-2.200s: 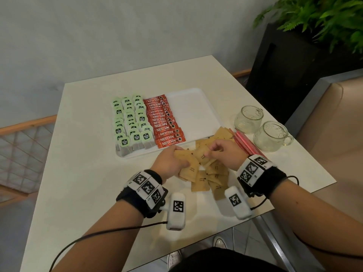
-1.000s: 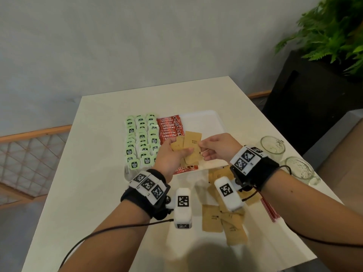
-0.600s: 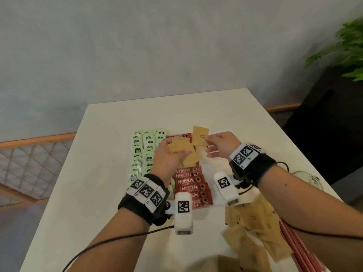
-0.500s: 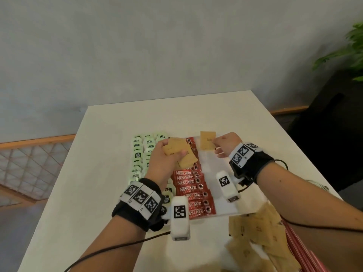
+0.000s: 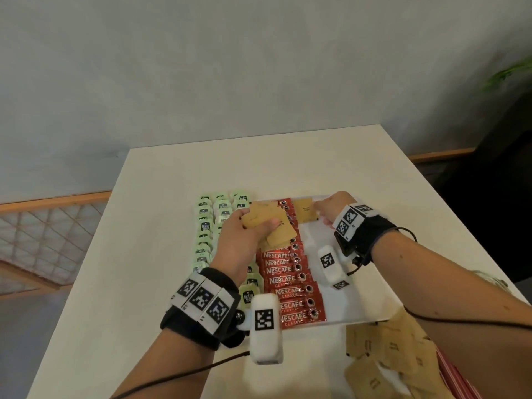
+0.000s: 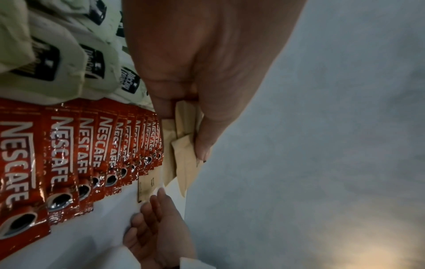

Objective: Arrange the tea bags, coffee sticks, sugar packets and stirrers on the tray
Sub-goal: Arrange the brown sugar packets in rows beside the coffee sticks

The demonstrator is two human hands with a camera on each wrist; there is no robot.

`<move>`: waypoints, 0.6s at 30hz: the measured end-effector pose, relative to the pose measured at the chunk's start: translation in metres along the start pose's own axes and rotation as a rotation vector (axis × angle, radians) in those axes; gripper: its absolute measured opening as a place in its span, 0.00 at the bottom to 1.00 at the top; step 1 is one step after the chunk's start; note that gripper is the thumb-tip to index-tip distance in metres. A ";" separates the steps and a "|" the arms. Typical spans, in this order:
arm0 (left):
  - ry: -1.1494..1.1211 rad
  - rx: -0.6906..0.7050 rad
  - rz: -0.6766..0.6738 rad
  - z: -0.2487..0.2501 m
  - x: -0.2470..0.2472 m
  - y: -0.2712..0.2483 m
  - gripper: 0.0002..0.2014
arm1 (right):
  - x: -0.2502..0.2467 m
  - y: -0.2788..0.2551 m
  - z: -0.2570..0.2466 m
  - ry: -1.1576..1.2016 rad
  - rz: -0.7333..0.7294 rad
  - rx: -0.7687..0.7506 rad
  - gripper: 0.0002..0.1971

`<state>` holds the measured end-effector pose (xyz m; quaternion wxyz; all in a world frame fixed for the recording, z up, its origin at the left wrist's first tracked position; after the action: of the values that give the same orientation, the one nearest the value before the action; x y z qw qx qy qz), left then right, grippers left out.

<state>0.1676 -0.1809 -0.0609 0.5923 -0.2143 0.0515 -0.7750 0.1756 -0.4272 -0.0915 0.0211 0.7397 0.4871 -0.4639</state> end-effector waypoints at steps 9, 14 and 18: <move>-0.018 0.073 0.008 0.007 0.025 -0.028 0.14 | -0.001 -0.123 -0.015 0.285 -0.213 -0.354 0.18; 0.001 0.016 -0.060 0.002 0.043 -0.053 0.16 | -0.009 -0.145 -0.010 0.365 -0.139 -0.396 0.09; 0.016 -0.083 -0.134 -0.002 0.051 -0.071 0.22 | -0.022 -0.156 0.001 0.390 -0.095 -0.380 0.09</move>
<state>0.0926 -0.2085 -0.0256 0.5294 -0.2352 0.0738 -0.8117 0.0576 -0.3608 -0.0109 0.0436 0.7741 0.5943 -0.2136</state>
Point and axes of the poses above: each hand's wrist, its own y-axis towards the middle knuckle, its own x-axis out of the palm, z = x × y, the point moved 4 cm from there along y, towards the middle knuckle, and after that the axes turned 9 degrees about -y, right-handed, at the moved point
